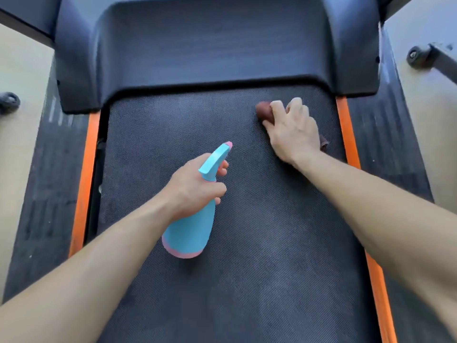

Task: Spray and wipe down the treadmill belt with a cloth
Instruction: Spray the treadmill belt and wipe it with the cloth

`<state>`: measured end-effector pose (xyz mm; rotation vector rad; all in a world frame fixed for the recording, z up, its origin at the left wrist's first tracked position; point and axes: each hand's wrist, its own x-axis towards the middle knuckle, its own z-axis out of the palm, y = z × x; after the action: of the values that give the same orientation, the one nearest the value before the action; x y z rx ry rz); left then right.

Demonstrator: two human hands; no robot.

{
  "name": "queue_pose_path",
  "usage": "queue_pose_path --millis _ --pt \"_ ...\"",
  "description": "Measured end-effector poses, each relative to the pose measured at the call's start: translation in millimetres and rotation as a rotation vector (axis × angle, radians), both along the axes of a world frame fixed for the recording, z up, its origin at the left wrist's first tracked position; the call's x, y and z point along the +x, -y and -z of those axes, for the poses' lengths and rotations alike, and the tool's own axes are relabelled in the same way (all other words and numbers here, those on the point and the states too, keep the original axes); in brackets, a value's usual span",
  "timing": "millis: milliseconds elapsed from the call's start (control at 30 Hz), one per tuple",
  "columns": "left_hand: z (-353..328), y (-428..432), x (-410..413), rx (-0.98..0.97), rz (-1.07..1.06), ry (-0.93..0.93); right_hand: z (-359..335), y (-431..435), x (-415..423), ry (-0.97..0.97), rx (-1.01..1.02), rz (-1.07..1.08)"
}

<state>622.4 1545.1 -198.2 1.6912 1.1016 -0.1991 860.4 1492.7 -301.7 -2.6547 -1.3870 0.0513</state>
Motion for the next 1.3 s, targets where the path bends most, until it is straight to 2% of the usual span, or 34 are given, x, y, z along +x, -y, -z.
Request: queue_pose_path --millis 133,200,333,500,567,633,700,767,800,833,900,967,1033,1133,1200,1267,1300 --pt "-3.7 -4.6 -11.5 0.006 -0.025 -0.001 1.2 105.7 -73.6 -0.048 0.034 -0.427" --pt "-2.0 -3.0 -14.6 -0.015 -0.036 -0.007 4.8 123.4 -74.0 -0.065 0.013 -0.549" --pt "8.0 2.9 -8.3 -0.046 -0.015 -0.007 7.0 68.8 -41.8 0.015 0.069 -0.333" --pt "11.3 5.7 -2.6 -0.048 -0.013 0.001 -0.4 7.4 3.8 0.013 -0.003 -0.004" --pt "10.0 3.6 -3.0 -0.038 -0.024 0.013 1.9 19.1 -12.3 0.068 0.013 -0.003" --pt "6.3 1.7 -6.6 -0.04 -0.033 0.027 1.2 60.0 -56.1 0.068 0.034 -0.163" --pt "3.2 -2.9 -12.7 -0.037 -0.035 0.032 -0.2 108.1 -97.1 -0.016 0.005 -0.438" --pt "1.2 -5.7 -21.8 -0.048 -0.026 0.016 -1.6 122.5 -95.8 -0.048 -0.043 -0.679" --pt "1.2 -7.9 -26.8 -0.064 -0.028 0.014 -0.2 109.2 -81.9 -0.008 -0.052 -0.72" --pt "0.9 -9.6 -32.2 -0.081 -0.03 0.008 1.3 86.5 -67.1 0.042 -0.035 -0.676" --pt "0.3 -10.9 -41.8 -0.094 -0.044 -0.011 0.8 29.7 -34.8 0.122 0.032 -0.379" --pt "0.9 -12.5 -47.9 -0.09 -0.09 -0.019 -1.3 -6.3 -13.4 0.064 -0.018 -0.135" --pt "1.1 -12.0 -51.8 -0.079 -0.115 -0.025 2.7 0.8 -28.8 0.062 0.022 -0.125" --pt "3.1 -10.6 -57.4 -0.084 -0.13 -0.012 5.0 74.8 -92.1 0.055 0.062 -0.365" --pt "1.6 -9.7 -61.1 -0.089 -0.135 -0.012 6.7 132.0 -135.5 -0.03 0.005 -0.667" --pt "1.4 -6.5 -65.6 -0.088 -0.107 -0.024 10.4 154.3 -146.7 -0.027 -0.023 -0.879" --pt "0.7 -5.0 -68.0 -0.092 -0.089 -0.026 10.3 149.2 -142.1 -0.03 -0.012 -0.904"
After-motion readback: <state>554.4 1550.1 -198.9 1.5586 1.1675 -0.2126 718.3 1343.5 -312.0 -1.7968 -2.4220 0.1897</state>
